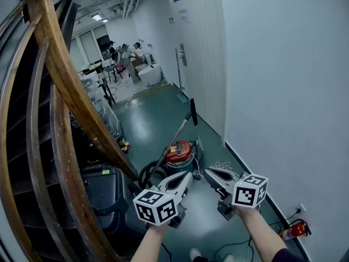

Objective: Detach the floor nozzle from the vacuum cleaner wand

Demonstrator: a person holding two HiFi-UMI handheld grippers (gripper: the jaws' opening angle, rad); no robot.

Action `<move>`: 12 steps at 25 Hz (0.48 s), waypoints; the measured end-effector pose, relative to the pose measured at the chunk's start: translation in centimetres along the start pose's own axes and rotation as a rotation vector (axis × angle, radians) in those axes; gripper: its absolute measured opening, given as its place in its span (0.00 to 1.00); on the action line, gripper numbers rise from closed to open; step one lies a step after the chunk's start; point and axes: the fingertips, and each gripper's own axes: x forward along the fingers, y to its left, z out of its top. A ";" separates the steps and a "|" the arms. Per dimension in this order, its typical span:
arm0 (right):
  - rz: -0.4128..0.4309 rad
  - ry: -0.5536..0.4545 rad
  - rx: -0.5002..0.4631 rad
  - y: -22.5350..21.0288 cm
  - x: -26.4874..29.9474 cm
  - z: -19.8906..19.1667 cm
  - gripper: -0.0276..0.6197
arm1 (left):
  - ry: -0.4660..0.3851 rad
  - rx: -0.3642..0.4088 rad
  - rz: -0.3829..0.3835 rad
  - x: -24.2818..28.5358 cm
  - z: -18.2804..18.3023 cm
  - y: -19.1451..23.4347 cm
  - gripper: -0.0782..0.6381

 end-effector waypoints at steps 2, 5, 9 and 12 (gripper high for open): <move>-0.002 0.004 0.001 0.0 0.9 -0.3 0.07 | 0.004 -0.004 0.000 -0.1 0.1 0.9 0.11; -0.003 0.007 -0.003 0.3 2.4 -0.7 0.07 | 0.008 -0.007 -0.005 -0.5 0.5 2.2 0.11; -0.022 0.002 -0.010 0.2 4.1 -1.0 0.07 | 0.010 0.007 -0.018 -1.1 1.0 3.8 0.11; -0.037 -0.023 0.008 0.2 5.0 -1.0 0.07 | 0.015 0.019 -0.026 -1.7 1.1 4.9 0.11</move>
